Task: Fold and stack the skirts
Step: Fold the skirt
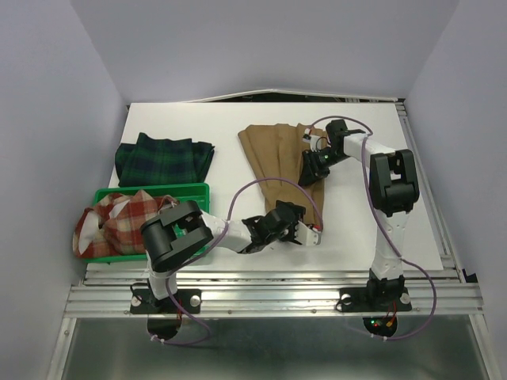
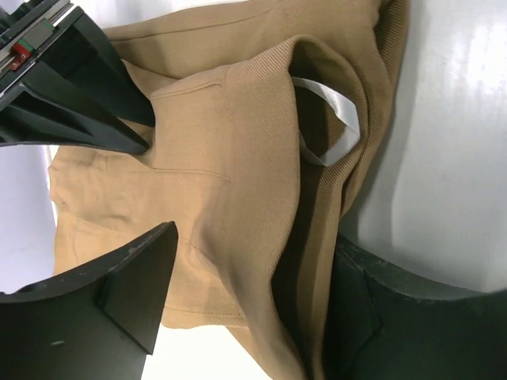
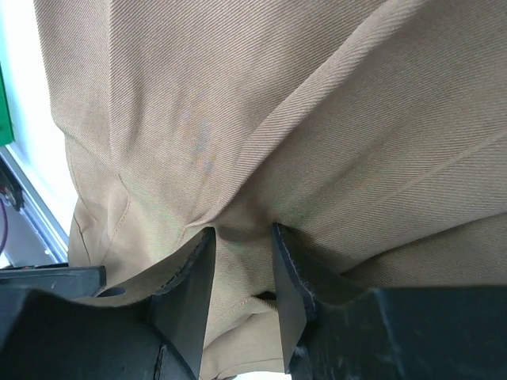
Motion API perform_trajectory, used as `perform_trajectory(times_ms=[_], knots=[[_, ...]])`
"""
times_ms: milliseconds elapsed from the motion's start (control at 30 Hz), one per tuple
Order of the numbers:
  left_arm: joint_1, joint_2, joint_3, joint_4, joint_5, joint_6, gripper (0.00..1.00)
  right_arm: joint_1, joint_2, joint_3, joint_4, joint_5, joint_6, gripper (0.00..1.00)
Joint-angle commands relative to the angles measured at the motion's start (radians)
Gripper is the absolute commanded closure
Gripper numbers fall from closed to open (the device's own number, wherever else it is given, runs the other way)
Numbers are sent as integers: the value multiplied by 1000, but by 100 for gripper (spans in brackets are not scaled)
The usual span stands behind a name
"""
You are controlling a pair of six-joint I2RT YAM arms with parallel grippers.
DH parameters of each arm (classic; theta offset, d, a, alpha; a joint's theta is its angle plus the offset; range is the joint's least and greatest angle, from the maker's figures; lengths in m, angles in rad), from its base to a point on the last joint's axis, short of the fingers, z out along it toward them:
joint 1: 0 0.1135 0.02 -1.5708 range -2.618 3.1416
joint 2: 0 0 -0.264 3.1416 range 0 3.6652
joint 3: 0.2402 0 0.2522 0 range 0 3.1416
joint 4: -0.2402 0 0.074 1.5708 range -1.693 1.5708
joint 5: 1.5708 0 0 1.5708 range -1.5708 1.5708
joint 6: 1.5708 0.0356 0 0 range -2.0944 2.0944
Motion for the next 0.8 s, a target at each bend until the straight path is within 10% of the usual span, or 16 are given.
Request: perform_trajectory(times_ms=[0,133,300,467,767], knots=[[-3,40,19,5,-69,-45,25,8,67,-41,38,93,-1,59],[-1,7,13,-17,-99,-47,39,8,59,-56,40,81,11,59],[23,4,177,-342,-41,-113,99,17,4,-43,26,91,34,62],[77,-38,289,-615,133,-170,100,26,-80,-3,26,166,28,43],[99,-81,433,-985,407,-157,100,-38,145,607,23,195,100,33]])
